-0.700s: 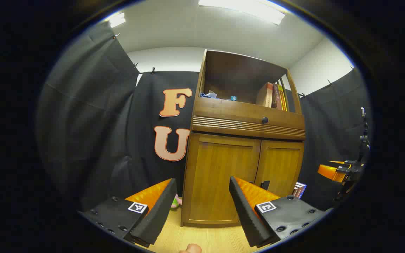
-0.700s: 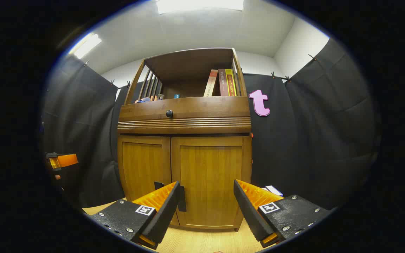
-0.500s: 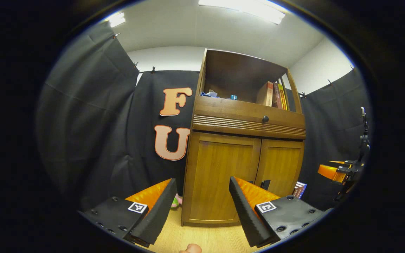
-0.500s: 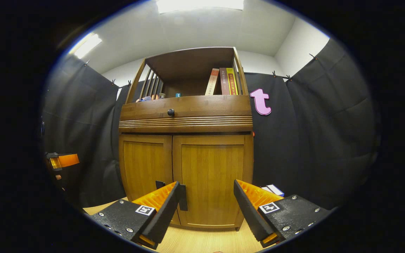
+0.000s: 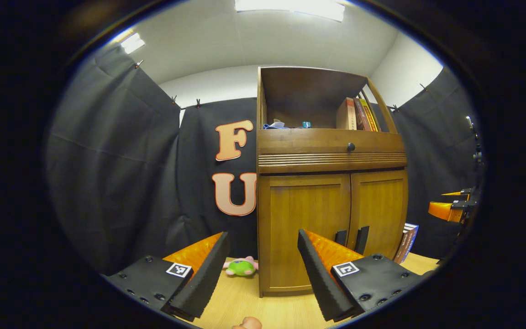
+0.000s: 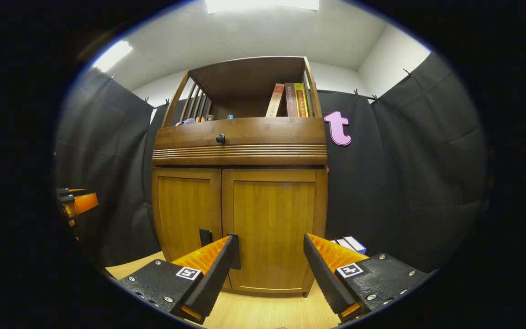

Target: Open the right door of the double-door shoe cabinet with the right hand, and open the left door with the left hand.

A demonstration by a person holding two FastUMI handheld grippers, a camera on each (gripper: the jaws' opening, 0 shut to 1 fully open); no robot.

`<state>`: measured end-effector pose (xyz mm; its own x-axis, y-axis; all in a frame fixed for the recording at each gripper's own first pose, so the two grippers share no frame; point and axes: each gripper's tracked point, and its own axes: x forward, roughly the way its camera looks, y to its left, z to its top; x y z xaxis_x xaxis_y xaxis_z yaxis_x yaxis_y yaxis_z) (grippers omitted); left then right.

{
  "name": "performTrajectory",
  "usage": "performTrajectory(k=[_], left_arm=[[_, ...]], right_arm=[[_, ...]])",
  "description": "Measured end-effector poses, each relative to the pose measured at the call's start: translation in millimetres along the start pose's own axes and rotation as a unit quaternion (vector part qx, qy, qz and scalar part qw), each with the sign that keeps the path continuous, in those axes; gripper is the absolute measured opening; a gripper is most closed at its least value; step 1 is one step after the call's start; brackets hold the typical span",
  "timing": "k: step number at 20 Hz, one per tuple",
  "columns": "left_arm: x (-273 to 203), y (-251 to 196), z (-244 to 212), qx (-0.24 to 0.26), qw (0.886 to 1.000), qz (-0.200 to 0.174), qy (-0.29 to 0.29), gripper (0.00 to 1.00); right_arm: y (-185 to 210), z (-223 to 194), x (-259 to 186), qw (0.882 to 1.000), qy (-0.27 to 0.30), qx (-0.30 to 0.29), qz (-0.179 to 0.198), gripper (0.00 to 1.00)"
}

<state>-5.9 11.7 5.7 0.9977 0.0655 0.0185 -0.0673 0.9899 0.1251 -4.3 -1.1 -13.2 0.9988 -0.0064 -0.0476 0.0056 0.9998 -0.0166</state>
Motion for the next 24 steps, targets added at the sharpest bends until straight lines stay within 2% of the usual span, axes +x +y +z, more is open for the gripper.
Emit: performTrajectory(k=[11, 18, 24], left_arm=[[-1.0, 7.6, -10.3, -0.011, 1.000, -0.009, 0.012, 0.98], [-8.2, 19.1, -13.7, -0.009, 1.000, -0.005, 0.015, 0.96], [-11.9, 35.0, -14.6, -0.004, 1.000, 0.011, 0.017, 0.96]], right_arm=[[18.4, -25.4, 12.7, 1.000, 0.015, 0.014, 0.011, 0.92], [54.1, -69.4, 58.9, 0.999, 0.044, 0.004, 0.030, 0.93], [71.7, -90.2, 108.0, 0.999, 0.046, -0.009, 0.018, 0.92]])
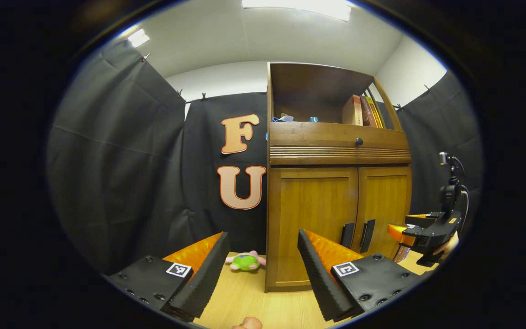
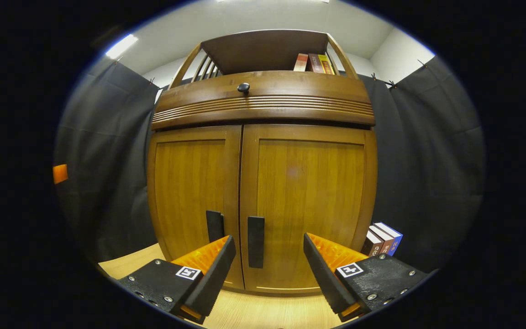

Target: Open the right door of the double-door shoe cabinet with the right hand, and open the left door with the left hand.

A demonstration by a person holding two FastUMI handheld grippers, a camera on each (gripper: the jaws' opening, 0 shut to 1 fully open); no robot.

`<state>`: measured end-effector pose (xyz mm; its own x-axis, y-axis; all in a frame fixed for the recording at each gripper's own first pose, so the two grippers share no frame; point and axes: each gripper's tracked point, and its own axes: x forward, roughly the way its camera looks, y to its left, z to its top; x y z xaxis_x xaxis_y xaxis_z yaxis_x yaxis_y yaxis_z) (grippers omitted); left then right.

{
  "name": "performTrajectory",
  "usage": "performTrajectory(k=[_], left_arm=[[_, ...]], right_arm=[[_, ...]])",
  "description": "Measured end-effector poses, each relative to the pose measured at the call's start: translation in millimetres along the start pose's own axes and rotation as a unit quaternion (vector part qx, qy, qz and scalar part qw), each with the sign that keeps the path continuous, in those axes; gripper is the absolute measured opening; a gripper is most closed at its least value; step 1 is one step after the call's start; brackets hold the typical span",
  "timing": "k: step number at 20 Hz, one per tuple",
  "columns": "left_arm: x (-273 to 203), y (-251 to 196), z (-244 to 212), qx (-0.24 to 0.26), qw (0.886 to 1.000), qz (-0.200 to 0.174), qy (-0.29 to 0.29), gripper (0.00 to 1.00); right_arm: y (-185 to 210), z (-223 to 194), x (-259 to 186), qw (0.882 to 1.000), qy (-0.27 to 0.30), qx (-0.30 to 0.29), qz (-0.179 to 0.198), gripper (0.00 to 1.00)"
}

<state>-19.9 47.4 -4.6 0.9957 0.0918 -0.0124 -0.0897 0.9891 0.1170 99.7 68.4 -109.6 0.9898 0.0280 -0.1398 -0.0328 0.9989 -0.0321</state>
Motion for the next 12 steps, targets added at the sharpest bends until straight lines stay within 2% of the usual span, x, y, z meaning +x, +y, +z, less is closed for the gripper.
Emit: performTrajectory(k=[5, 6, 7, 8, 9, 10, 11, 12], left_arm=[[0.5, 10.8, -1.2, 0.001, 1.000, 0.008, 0.000, 0.96], [-0.2, 10.6, -2.1, 0.000, 1.000, 0.008, 0.001, 0.96], [0.3, 10.8, -1.5, 0.000, 1.000, 0.007, 0.000, 0.96], [0.2, 10.4, -1.2, -0.001, 1.000, 0.007, -0.002, 0.96], [0.4, 11.9, -2.3, -0.002, 1.000, 0.007, -0.001, 0.96], [0.9, 13.5, -3.7, -0.003, 1.000, 0.007, -0.001, 0.96], [2.1, 14.2, -3.7, -0.004, 1.000, 0.006, 0.000, 0.96], [0.2, 14.1, -5.9, -0.006, 1.000, 0.006, 0.000, 0.96]], right_arm=[[3.7, -17.7, 40.0, 1.000, 0.012, -0.001, -0.009, 0.93], [6.3, -20.7, 47.4, 1.000, 0.015, 0.002, -0.008, 1.00], [9.5, -23.4, 55.3, 1.000, 0.018, 0.006, -0.005, 0.92], [13.4, -26.2, 62.3, 1.000, 0.021, 0.011, -0.002, 0.93], [17.2, -28.9, 67.8, 1.000, 0.024, 0.013, 0.003, 1.00], [21.0, -31.9, 72.3, 0.999, 0.027, 0.015, 0.007, 0.92], [21.9, -35.0, 77.0, 0.999, 0.029, 0.017, 0.005, 0.90], [23.0, -35.8, 81.5, 0.999, 0.029, 0.019, 0.005, 0.77]])
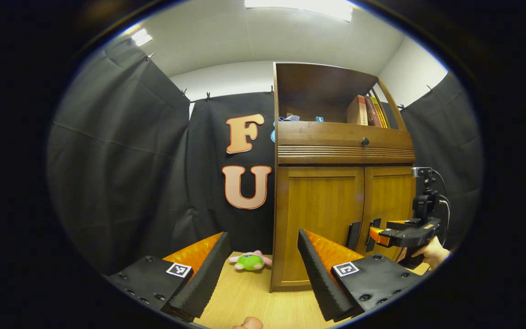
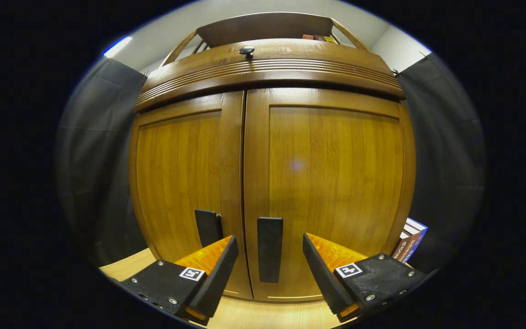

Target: Open the right door of the double-door shoe cabinet with the right hand, and open the left door with the left hand.

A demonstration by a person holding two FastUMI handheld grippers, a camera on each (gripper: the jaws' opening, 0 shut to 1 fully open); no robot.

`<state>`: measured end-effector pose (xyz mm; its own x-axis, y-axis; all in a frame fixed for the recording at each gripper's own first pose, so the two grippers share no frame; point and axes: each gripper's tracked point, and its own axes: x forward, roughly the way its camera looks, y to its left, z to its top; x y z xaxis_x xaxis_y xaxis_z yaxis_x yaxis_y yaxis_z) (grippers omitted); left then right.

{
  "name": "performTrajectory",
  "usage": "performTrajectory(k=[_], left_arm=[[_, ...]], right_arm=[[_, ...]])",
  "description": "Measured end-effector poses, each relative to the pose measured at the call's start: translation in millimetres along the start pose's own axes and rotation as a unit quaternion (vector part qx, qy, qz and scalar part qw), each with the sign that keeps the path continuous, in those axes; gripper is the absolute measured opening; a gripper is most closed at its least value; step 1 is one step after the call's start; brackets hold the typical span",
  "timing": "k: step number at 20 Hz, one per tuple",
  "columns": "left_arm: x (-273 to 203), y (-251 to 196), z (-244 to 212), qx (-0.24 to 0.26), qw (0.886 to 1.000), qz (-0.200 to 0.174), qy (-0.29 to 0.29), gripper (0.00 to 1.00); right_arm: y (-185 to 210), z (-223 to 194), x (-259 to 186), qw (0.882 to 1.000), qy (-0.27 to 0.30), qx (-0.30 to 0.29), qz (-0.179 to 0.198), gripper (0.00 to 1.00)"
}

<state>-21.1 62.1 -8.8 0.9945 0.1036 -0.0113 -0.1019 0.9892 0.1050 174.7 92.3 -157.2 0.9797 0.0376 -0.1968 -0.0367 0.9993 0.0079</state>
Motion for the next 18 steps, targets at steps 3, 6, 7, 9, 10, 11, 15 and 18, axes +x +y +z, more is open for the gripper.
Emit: performTrajectory(k=[3, 6, 7, 9, 10, 11, 15, 18], left_arm=[[2.7, 3.1, -5.8, -0.004, 1.000, 0.001, 0.007, 0.95], [4.8, 9.1, -10.7, -0.005, 1.000, 0.006, 0.012, 0.98], [5.0, 11.8, -11.9, -0.007, 1.000, 0.008, 0.013, 0.98], [6.3, 13.7, -13.1, -0.009, 1.000, 0.011, 0.016, 0.96], [6.1, 14.7, -13.5, -0.008, 1.000, 0.013, 0.016, 0.98], [5.9, 14.7, -14.3, -0.008, 1.000, 0.015, 0.017, 0.98], [-0.4, 11.1, -13.5, -0.006, 1.000, 0.013, 0.018, 0.96], [-7.9, 8.9, -11.0, -0.001, 1.000, 0.015, 0.016, 0.97]], right_arm=[[2.4, -0.4, 16.1, 1.000, -0.004, 0.003, -0.001, 0.75], [2.1, -3.2, 24.3, 1.000, -0.004, 0.013, -0.003, 0.65], [2.0, -2.6, 27.3, 1.000, -0.006, 0.016, -0.004, 0.72], [-2.9, -3.4, 27.6, 1.000, -0.006, 0.013, -0.012, 0.41], [-3.8, -3.2, 26.5, 1.000, -0.007, 0.014, -0.011, 0.34], [-2.9, -4.1, 26.4, 1.000, -0.007, 0.015, -0.008, 0.27], [-2.1, -4.4, 20.8, 1.000, -0.004, 0.016, 0.005, 0.33], [-2.3, -4.3, 8.3, 1.000, -0.005, 0.009, 0.016, 0.33]])
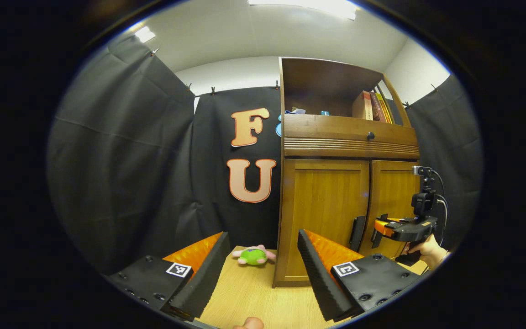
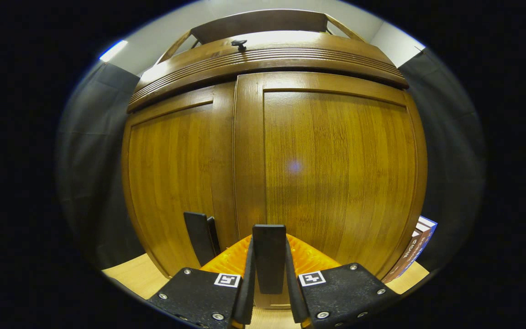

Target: Open the right door of the double-door shoe cabinet with the right hand, and open the left door with the left hand.

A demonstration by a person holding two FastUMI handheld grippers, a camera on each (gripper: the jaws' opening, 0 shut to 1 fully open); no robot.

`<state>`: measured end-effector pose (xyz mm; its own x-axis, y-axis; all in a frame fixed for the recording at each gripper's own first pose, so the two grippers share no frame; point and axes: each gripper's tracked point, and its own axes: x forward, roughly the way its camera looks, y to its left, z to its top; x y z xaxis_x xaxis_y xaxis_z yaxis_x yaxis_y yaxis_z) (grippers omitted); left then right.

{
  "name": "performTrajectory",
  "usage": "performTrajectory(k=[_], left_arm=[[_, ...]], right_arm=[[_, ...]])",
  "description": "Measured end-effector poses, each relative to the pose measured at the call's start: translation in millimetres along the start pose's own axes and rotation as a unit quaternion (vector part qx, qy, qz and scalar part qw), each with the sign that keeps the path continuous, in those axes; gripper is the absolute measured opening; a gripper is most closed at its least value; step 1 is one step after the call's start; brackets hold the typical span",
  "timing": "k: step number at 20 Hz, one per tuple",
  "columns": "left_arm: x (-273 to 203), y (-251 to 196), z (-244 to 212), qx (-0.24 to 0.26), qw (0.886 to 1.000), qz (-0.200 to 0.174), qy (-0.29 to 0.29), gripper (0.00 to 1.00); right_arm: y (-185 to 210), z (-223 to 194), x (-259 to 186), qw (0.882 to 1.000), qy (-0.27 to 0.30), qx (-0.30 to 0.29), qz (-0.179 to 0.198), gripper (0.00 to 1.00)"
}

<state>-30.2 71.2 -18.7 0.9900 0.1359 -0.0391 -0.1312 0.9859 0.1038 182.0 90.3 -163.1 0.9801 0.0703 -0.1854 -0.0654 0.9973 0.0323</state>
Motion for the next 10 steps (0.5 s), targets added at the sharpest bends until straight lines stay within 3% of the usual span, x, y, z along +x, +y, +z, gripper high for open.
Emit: performTrajectory(k=[10], left_arm=[[-4.9, -20.4, -4.0, -0.007, 1.000, -0.019, 0.006, 0.96]], right_arm=[[-11.1, -2.6, -70.8, 0.999, 0.015, -0.008, 0.036, 0.31]])
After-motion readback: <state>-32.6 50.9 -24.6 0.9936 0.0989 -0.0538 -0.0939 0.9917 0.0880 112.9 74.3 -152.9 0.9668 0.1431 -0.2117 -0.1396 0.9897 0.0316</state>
